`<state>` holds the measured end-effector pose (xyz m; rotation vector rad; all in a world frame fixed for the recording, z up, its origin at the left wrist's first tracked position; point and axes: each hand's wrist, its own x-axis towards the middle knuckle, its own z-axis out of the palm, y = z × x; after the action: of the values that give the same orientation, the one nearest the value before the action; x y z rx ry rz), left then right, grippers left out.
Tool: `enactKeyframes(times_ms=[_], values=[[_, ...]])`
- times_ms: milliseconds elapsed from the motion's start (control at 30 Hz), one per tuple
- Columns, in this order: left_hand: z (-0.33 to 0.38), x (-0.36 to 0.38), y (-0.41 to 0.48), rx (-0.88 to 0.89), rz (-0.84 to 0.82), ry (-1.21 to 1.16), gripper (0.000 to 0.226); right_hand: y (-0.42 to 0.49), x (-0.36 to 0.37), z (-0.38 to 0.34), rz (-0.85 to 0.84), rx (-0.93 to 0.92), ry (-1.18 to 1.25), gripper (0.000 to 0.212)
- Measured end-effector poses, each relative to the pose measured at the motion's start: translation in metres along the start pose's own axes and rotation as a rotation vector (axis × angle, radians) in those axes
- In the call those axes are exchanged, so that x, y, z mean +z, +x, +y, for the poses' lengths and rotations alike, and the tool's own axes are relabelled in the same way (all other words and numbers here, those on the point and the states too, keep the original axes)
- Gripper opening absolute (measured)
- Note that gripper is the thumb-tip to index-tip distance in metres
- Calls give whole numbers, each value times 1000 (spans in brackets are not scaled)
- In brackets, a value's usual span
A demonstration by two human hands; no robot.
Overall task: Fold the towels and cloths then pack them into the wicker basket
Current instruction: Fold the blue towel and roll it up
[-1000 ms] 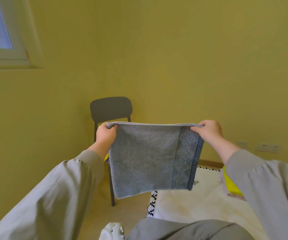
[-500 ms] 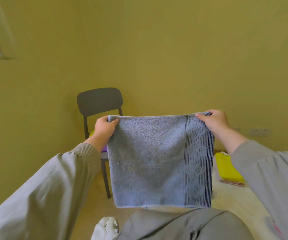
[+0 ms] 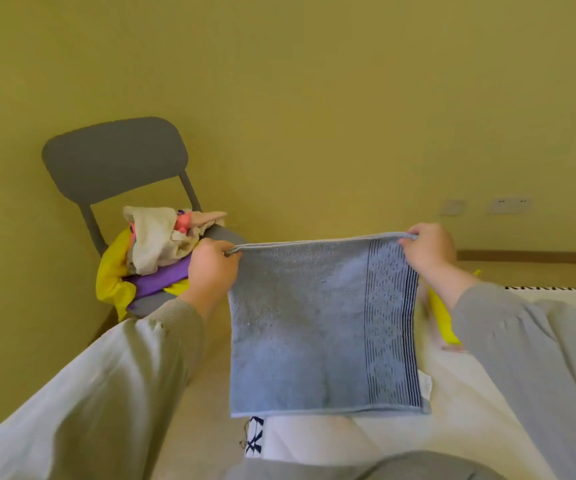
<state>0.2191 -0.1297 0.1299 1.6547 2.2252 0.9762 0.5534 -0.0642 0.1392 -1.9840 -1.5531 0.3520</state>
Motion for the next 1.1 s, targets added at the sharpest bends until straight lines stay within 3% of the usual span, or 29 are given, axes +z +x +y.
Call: enactKeyframes(times_ms=[100,200,267,300,367,400,467,533,633,800,933,1100], values=[[-8,32,21,-1,-48,216,20,17,23,19,-41,48,-186,21],[-15,56,28,-56,-157,303,20,23,56,41,-127,123,-104,16],[-23,76,33,-124,-201,169,22,25,80,56,-185,256,117,9],[-28,84,34,-167,-205,62,23,25,90,62,-208,332,222,16],[-36,100,41,-247,-172,-142,22,28,103,70,-208,355,322,16],[-37,106,44,-270,-154,-220,21,32,107,74,-183,320,332,6],[-35,112,53,-308,-141,-334,21,40,104,71,-119,240,296,25],[-28,113,62,-322,-127,-431,24,51,95,63,-65,177,307,30],[-16,111,73,-327,-124,-525,20,68,81,49,-11,111,293,11],[-11,110,71,-385,-139,-599,28,66,69,45,-51,41,201,15],[-11,106,46,-617,-94,-839,22,36,71,59,-56,61,241,8],[-24,94,0,-665,-19,-899,14,-6,70,77,11,166,359,10]])
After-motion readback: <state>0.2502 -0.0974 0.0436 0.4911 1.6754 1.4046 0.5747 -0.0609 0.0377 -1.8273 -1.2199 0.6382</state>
